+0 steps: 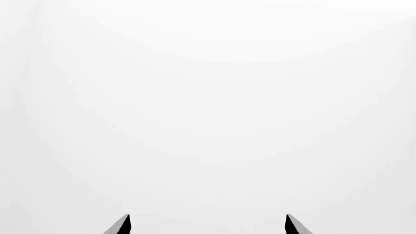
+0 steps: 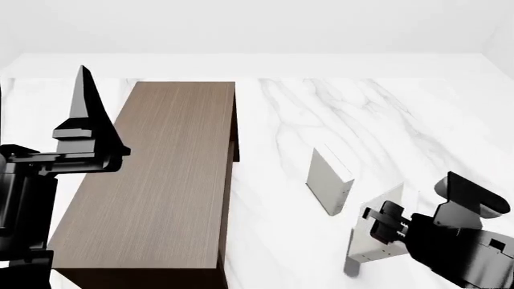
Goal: Pick up the book on the right and place it under the cabinet shelf.
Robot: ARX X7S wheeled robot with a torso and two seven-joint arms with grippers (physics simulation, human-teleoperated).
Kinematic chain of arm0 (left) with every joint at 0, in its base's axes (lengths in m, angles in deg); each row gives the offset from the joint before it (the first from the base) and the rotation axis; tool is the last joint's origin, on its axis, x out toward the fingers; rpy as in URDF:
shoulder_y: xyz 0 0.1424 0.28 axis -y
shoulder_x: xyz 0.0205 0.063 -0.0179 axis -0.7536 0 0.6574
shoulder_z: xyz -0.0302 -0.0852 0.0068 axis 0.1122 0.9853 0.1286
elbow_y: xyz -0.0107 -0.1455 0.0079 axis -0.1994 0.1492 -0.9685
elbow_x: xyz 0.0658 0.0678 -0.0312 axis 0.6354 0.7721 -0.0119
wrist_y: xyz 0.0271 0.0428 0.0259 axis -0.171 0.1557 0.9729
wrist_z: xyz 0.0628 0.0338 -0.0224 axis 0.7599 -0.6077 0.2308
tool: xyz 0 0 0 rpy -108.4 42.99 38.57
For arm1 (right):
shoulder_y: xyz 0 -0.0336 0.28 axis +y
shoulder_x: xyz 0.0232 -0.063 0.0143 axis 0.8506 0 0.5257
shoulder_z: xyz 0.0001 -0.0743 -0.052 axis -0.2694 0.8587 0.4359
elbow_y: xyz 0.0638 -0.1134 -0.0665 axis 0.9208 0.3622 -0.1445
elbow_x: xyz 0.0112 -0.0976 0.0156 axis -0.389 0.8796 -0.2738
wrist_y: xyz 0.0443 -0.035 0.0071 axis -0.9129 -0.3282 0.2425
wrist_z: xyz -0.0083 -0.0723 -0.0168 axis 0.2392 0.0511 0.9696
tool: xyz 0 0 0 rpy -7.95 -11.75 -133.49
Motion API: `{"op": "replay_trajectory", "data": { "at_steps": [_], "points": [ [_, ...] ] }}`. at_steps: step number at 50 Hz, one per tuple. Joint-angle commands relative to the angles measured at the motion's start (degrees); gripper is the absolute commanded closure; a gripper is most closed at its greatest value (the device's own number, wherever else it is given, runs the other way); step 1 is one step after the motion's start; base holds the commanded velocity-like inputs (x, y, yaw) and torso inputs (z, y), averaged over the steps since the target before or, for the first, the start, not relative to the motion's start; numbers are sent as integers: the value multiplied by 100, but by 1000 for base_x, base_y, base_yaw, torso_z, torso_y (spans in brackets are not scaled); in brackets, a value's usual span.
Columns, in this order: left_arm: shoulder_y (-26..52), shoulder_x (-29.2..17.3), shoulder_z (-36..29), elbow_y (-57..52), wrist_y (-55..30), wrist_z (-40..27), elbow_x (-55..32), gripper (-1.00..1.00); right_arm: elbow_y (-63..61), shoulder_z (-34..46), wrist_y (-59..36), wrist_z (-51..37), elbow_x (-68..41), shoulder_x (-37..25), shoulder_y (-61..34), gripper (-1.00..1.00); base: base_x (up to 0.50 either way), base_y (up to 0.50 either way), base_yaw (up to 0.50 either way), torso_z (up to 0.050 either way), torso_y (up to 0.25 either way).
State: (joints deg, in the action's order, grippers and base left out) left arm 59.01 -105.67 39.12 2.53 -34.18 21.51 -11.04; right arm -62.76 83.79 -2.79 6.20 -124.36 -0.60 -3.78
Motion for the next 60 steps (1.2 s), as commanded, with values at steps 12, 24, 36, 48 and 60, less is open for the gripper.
{"op": "replay_trajectory", "data": {
  "at_steps": [12, 24, 36, 48, 60],
  "points": [
    [-7, -65, -47, -14, 30, -74, -38, -100, -1276, -345, 244, 668, 68, -558, 657, 100, 0, 0, 0, 0, 1],
    [-17, -90, -94, -4, 68, -96, -28, -100, -1137, -200, -26, 1038, 344, -34, 388, 100, 0, 0, 0, 0, 1],
    [-24, -121, -116, 7, 100, -122, -35, -100, -784, -3, -227, 1294, 529, 528, 122, 100, 0, 0, 0, 0, 1],
    [-27, -145, -146, 44, 143, -133, -29, -100, -338, 122, -380, 1554, 635, 957, -171, 100, 0, 0, 0, 0, 1],
    [-30, -160, -218, 79, 182, -141, 12, -100, 105, 262, -558, 1755, 710, 1258, -416, 100, 0, 0, 0, 1, 2]
  ]
}}
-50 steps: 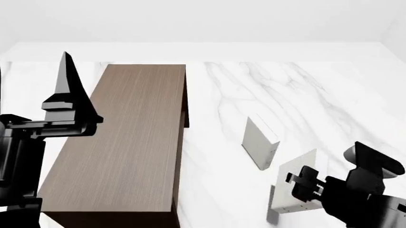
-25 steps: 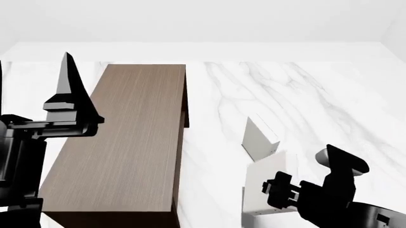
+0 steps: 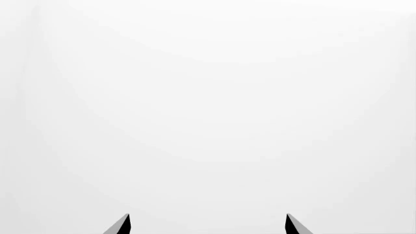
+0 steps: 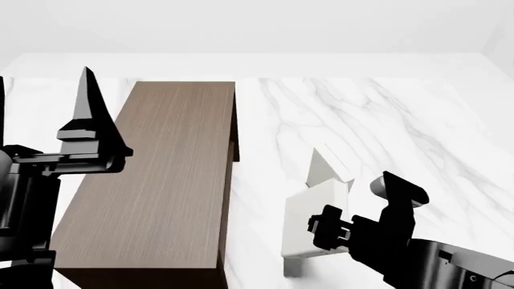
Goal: Pick up the book on the right and place it under the cabinet shelf.
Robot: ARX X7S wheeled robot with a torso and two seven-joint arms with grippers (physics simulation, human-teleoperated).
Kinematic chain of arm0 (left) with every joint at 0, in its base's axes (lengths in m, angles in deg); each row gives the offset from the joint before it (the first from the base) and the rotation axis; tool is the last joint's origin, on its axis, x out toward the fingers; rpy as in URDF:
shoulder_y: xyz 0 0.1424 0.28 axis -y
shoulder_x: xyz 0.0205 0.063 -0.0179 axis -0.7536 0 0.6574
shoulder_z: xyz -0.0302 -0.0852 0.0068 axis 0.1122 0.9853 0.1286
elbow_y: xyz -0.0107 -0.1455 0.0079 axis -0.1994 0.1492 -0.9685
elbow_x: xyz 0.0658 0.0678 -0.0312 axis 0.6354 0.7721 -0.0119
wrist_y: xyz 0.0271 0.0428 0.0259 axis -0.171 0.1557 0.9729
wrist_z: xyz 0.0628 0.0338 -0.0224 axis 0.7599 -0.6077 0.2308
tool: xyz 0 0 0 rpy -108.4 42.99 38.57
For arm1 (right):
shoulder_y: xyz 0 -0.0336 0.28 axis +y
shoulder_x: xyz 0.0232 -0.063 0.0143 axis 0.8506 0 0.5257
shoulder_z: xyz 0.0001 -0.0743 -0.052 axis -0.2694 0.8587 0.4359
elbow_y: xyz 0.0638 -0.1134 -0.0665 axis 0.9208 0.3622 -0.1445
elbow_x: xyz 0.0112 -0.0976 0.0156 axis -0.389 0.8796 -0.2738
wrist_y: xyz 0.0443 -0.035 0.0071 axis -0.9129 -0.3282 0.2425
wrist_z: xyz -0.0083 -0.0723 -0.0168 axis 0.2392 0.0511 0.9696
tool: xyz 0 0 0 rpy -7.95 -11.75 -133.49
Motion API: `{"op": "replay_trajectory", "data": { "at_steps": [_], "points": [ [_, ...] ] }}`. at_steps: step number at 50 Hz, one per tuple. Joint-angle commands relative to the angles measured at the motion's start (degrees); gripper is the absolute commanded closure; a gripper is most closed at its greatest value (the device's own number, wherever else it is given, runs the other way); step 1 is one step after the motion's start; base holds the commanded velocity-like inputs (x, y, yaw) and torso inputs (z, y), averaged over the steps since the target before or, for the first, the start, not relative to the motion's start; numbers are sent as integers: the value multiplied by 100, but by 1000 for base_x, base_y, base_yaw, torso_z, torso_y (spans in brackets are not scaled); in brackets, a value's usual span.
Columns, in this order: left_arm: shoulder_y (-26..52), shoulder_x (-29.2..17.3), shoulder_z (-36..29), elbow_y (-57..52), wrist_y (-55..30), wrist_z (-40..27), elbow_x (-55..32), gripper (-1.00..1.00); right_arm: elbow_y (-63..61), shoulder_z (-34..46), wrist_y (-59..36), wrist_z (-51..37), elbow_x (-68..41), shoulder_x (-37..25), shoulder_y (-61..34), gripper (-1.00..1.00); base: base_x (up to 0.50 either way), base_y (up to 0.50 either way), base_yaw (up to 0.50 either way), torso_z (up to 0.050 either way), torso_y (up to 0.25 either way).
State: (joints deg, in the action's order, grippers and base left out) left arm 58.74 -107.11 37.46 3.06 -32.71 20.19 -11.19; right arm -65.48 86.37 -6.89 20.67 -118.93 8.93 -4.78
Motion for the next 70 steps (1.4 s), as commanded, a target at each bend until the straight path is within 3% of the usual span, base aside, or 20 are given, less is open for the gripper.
{"op": "replay_trajectory", "data": {
  "at_steps": [1, 34, 70],
  "points": [
    [-4, -19, -58, 28, 37, -10, 29, -100, 412, 16, -163, 334, 168, 336, -333, 100, 0, 0, 0, 0, 0],
    [-6, -96, -63, 70, 102, -86, -35, -100, 929, 229, -420, 561, 96, 977, -781, 100, 0, 0, 0, 0, 1],
    [-11, -166, -87, 113, 185, -147, -84, -100, 1459, 413, -352, 1211, 272, 1450, -581, 100, 0, 0, 0, 0, 1]
  ]
}}
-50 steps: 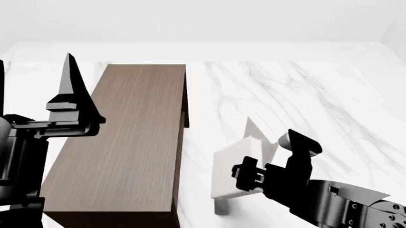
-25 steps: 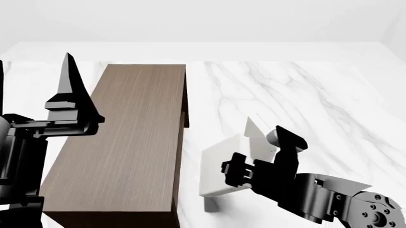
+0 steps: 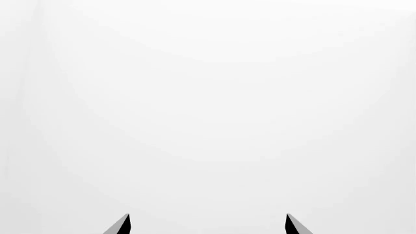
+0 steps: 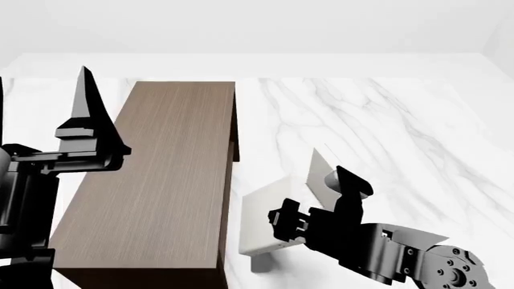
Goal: Pick up the book on the right and place it under the cabinet shelf.
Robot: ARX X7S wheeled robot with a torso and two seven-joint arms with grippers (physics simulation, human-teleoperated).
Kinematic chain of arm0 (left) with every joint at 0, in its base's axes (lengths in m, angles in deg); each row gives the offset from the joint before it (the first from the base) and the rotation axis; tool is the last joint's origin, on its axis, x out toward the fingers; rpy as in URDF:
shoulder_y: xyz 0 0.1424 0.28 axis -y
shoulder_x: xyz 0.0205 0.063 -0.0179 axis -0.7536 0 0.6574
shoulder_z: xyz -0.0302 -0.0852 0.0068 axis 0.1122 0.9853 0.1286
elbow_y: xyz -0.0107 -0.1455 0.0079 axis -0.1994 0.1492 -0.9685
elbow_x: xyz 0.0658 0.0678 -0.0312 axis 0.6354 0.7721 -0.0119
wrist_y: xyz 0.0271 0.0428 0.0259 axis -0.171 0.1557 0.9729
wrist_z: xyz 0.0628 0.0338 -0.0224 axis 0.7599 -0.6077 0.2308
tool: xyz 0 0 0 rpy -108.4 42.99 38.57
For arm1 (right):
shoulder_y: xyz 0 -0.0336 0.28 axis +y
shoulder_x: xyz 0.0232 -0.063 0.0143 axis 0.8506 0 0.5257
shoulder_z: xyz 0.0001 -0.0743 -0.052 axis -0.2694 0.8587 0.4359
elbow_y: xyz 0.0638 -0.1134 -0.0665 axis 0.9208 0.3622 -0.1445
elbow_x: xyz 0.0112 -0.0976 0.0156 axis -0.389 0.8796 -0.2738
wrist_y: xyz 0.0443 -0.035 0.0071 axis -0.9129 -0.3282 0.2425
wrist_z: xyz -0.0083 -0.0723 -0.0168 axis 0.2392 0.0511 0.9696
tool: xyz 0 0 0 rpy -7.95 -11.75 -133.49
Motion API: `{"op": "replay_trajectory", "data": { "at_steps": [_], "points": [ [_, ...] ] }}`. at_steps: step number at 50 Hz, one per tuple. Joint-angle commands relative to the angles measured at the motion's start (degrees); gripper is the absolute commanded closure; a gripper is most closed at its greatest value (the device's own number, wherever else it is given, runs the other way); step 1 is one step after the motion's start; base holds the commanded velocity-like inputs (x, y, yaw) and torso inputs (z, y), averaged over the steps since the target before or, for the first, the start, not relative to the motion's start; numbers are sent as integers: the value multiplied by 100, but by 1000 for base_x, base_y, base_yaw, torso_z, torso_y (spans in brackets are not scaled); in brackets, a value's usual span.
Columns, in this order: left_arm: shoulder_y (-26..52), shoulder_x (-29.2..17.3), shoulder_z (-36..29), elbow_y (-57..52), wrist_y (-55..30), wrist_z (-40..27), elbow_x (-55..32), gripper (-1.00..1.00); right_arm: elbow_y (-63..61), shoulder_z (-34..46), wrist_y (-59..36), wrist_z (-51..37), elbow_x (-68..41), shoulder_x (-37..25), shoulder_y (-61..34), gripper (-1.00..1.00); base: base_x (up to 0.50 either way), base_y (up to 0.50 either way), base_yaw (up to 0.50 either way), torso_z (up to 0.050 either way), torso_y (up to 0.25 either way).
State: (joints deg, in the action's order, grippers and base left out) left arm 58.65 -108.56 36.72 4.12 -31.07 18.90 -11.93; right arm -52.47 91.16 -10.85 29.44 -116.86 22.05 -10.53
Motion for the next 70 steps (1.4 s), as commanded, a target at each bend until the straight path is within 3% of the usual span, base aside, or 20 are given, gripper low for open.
{"op": "replay_trajectory", "data": {
  "at_steps": [1, 70],
  "points": [
    [-3, -22, -17, 10, 26, -18, -7, -100, 171, -63, 46, 352, 68, 148, -2, 100, 0, 0, 0, 0, 0],
    [-17, -136, -173, 59, 166, -112, -16, -100, 1247, 349, 119, 1215, 613, 685, 227, 100, 0, 0, 0, 0, 1]
  ]
}}
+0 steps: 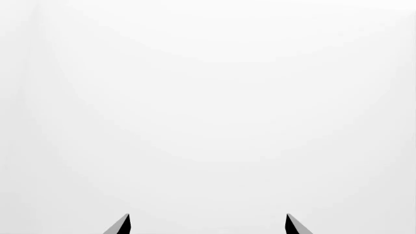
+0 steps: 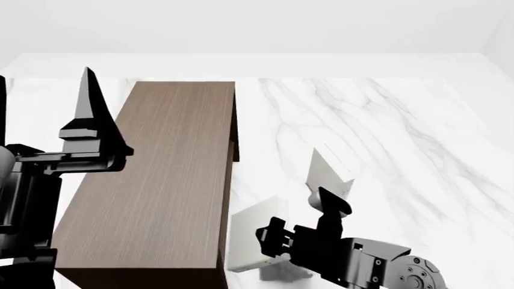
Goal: Pick up the book on the right and place it under the cabinet shelf.
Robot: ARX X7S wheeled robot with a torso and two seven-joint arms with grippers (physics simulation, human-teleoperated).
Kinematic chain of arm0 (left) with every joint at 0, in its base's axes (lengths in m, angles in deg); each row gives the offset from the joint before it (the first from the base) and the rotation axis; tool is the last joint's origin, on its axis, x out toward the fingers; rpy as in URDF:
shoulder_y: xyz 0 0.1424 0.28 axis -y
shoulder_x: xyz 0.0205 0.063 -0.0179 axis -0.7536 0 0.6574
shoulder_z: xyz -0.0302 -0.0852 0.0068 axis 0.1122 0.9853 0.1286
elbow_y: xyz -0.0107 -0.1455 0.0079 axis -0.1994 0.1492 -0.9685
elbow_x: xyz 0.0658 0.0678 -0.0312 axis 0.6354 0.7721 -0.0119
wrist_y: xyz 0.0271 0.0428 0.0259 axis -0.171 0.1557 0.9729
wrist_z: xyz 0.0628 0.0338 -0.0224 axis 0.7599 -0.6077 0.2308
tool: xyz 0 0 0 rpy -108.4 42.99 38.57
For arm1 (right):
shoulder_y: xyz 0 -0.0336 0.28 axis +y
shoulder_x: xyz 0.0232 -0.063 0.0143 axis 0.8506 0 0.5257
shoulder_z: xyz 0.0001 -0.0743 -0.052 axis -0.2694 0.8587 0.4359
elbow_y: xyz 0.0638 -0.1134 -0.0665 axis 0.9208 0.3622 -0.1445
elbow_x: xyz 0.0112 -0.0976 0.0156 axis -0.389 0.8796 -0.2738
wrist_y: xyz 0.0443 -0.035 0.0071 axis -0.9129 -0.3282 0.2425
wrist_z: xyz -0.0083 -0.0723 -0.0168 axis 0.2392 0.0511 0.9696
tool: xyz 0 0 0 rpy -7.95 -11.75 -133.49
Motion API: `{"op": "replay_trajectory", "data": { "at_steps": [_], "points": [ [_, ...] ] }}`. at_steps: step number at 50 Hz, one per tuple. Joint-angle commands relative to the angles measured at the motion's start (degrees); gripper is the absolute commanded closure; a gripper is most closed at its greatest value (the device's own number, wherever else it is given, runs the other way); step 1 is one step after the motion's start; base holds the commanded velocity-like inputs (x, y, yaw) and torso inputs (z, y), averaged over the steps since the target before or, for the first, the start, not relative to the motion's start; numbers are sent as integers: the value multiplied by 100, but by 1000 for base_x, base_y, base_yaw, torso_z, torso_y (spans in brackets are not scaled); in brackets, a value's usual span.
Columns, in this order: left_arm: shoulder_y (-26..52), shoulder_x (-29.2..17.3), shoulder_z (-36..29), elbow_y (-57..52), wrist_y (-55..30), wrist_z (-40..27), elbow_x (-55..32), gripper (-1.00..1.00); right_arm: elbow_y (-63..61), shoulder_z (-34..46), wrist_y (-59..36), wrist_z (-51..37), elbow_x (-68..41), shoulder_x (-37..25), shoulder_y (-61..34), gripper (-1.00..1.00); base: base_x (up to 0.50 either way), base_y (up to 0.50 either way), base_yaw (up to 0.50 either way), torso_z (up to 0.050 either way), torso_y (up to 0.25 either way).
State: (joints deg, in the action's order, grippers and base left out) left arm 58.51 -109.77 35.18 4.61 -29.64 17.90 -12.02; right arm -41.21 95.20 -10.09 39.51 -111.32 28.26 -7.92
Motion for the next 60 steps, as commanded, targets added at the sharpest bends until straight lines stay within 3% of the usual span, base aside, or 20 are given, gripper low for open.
{"op": "replay_trajectory", "data": {
  "at_steps": [1, 39, 56, 57, 60],
  "points": [
    [-4, -18, -18, 9, 24, -15, -8, -100, 146, -41, 39, 208, 73, 75, -35, 100, 0, 0, 0, 0, 0],
    [-14, -87, -64, 24, 93, -74, -24, -100, 1367, 250, -28, 929, 329, 625, -138, 100, 0, 0, 0, 0, 1],
    [-24, -111, -83, 33, 137, -88, -38, -100, 1579, 590, 19, 654, 847, 756, -192, 100, 0, 0, 1, 0, 0],
    [-22, -114, -84, 32, 136, -91, -40, -100, 1561, 639, -14, 591, 899, 746, -214, -100, 0, 0, 0, 0, 0],
    [-21, -116, -90, 40, 145, -93, -38, -100, 1567, 742, -91, 450, 990, 740, -251, -100, 0, 0, 0, 0, 0]
  ]
}}
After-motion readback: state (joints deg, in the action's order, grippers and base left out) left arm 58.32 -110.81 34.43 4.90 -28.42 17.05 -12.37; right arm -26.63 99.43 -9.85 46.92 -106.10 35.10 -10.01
